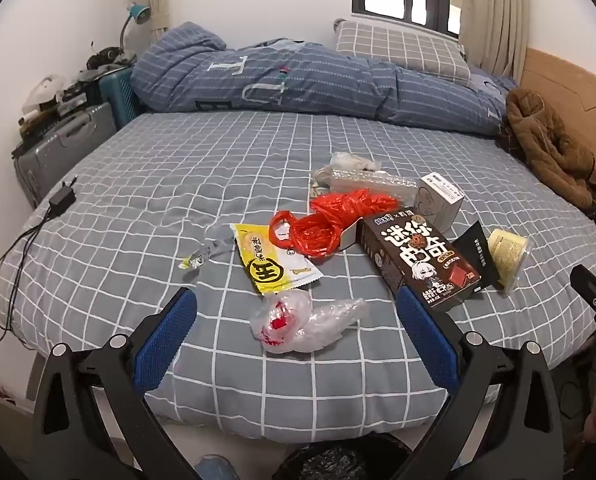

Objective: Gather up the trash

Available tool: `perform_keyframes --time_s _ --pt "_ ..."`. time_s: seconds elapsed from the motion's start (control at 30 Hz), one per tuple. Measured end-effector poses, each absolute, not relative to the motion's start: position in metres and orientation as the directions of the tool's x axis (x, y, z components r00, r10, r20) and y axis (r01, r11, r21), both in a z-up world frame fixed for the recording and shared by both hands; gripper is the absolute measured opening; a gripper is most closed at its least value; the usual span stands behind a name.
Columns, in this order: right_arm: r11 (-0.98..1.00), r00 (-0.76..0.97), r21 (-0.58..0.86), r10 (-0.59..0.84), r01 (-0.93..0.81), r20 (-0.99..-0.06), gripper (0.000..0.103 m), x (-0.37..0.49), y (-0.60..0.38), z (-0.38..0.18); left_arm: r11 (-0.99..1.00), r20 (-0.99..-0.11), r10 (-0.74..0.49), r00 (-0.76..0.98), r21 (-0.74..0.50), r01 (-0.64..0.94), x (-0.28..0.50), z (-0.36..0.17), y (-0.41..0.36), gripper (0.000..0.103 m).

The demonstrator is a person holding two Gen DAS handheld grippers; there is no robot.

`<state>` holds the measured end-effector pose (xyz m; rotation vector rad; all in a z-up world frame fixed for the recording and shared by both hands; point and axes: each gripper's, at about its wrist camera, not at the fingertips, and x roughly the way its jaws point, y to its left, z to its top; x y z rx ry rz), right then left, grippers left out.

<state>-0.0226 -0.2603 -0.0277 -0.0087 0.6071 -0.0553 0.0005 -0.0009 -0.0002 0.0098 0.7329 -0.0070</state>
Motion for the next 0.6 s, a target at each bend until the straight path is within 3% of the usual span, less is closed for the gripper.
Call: perform_keyframes --time_s 0.6 --pt "0.998 0.82 0.017 -0.041 0.061 -0.571 0.096 -0.0208 -0.2656 -0.0328 1.0 -0.663 -0.01 0.749 0.0 0.013 0.0016 -0.0066 -0.0016 0.097"
